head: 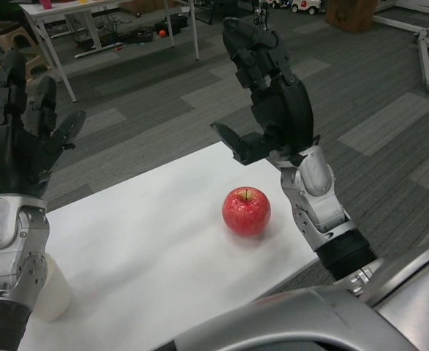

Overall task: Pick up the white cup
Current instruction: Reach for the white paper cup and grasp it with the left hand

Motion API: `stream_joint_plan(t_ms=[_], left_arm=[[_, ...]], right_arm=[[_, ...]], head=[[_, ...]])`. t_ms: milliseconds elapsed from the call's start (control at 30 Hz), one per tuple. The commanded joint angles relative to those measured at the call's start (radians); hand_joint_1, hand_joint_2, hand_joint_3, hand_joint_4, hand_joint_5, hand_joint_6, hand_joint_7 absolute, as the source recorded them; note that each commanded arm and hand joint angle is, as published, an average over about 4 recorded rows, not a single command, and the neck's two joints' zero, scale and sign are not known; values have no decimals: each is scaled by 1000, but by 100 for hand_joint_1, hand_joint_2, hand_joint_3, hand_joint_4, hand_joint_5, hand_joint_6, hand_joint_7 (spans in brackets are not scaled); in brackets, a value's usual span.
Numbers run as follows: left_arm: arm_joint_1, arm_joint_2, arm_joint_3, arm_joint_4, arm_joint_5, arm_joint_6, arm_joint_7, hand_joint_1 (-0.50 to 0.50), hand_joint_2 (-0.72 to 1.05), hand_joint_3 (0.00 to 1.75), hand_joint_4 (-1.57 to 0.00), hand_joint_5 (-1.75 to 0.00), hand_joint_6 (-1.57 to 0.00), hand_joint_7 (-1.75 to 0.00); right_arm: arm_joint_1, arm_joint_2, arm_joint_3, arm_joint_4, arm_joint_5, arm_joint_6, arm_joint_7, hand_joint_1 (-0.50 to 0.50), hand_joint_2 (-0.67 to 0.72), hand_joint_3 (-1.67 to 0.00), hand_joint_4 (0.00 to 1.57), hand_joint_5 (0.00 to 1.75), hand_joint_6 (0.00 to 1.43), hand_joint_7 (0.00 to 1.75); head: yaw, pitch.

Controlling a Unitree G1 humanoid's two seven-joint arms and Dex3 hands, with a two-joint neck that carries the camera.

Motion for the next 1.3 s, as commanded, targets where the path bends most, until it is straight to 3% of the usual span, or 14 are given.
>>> stream_joint_plan(t_ms=[33,133,333,433,667,867,1033,1300], left_arm=[[-19,5,10,4,-6,-9,2,-50,105,7,0,-21,0,-21],[-15,5,15,3,-4,-9,2,-50,105,9,0,-21,0,-21],[24,7,33,-67,26,2,6,-50,105,9,0,-23,0,-21],[84,5,87,-192,89,88,15,-50,105,9,0,-31,0,-21],[192,3,191,-397,190,283,23,-50,105,9,0,-31,0,-21],[262,7,247,-498,215,363,23,-50,105,9,0,-31,0,-21],[323,28,275,-561,222,412,23,-50,105,9,0,-31,0,-21],[418,71,314,-644,223,449,22,-50,105,9,0,-31,0,-21]], right_arm=[[-7,-14,-8,4,9,-1,-3,-41,-27,-111,0,10,0,63],[12,-26,-8,-6,9,0,-4,-41,-27,-113,0,10,0,66],[43,-29,-27,-53,9,2,-11,-42,-29,-119,0,10,0,65],[57,-35,-28,-81,9,4,-16,-42,-29,-119,0,10,0,68],[92,-56,-32,-100,9,8,-31,-42,-29,-119,0,10,0,70],[135,-84,-40,-88,11,11,-49,-42,-29,-119,0,10,0,70],[162,-86,-60,-68,13,11,-49,-41,-29,-127,0,10,0,70],[211,-106,-82,-58,13,12,-49,-38,-22,-119,0,10,0,70]], head=[[20,-32],[50,-69],[84,-77],[108,-73],[174,-66],[239,-64],[276,-61],[349,-70]])
